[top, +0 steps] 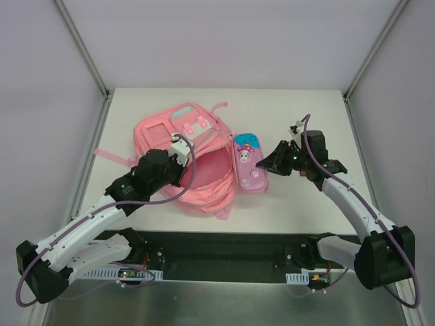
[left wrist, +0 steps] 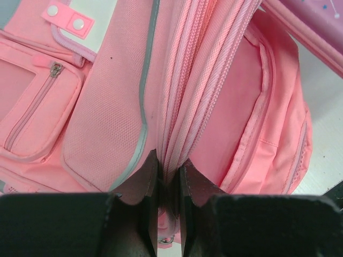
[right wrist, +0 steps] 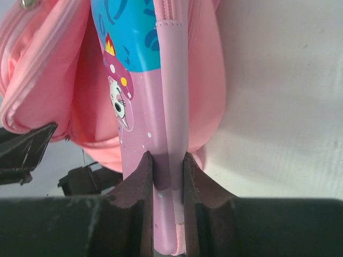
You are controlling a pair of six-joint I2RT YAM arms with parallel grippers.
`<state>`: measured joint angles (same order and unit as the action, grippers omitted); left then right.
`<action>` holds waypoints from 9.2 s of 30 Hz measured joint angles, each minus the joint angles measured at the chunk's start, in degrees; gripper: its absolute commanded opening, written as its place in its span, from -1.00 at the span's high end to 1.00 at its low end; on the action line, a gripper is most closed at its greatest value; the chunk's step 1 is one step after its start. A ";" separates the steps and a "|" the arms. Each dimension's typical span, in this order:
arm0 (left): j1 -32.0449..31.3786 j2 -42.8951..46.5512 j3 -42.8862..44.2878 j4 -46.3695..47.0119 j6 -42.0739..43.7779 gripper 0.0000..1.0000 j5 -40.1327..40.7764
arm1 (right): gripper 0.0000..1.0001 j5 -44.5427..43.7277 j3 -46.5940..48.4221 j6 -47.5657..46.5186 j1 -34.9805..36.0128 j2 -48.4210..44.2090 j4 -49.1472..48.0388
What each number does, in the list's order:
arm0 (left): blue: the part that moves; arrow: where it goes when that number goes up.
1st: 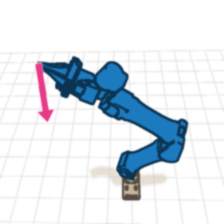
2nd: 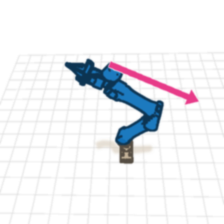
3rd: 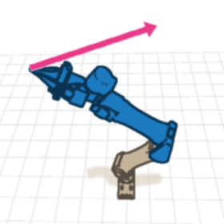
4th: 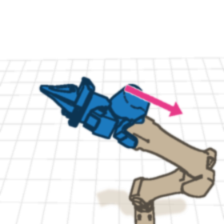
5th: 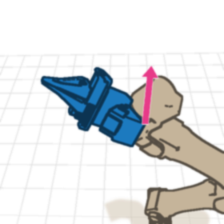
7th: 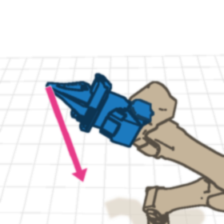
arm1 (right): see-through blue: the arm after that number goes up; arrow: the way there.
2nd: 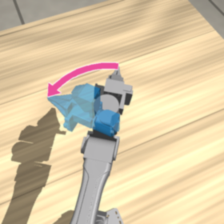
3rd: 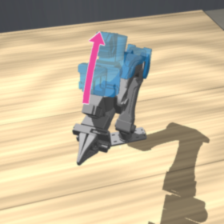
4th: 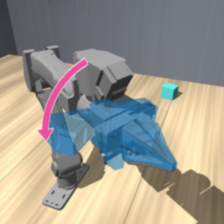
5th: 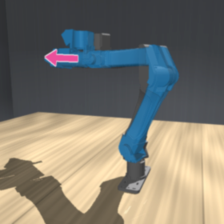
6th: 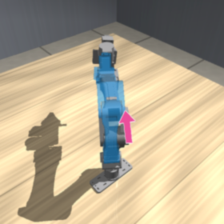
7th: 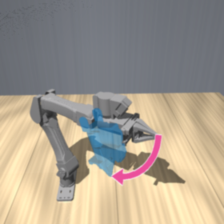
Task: Pack the student bag
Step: Pick up the stationery from the center of the board, then place the stationery in the student bag, then zip the student bag at the center of the board.
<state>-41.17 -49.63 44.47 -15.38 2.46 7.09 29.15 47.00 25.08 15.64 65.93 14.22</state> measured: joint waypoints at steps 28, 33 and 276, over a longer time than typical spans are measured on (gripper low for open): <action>0.39 4.02 -0.37 -0.46 -0.20 1.00 -7.26 | 0.97 1.14 15.74 20.98 19.10 34.86 -24.15; 0.39 4.11 -0.37 -0.39 -0.20 1.00 -8.04 | 0.35 -0.66 17.97 24.04 20.13 38.82 -28.55; 27.96 27.52 -27.71 -2.91 -58.88 -0.68 -25.16 | 0.99 -50.01 1.62 -6.23 41.88 10.16 -2.01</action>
<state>-13.21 -22.11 16.75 -18.28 -56.42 -18.06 -20.86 48.62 18.85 57.52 76.09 12.21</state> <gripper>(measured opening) 0.897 0.071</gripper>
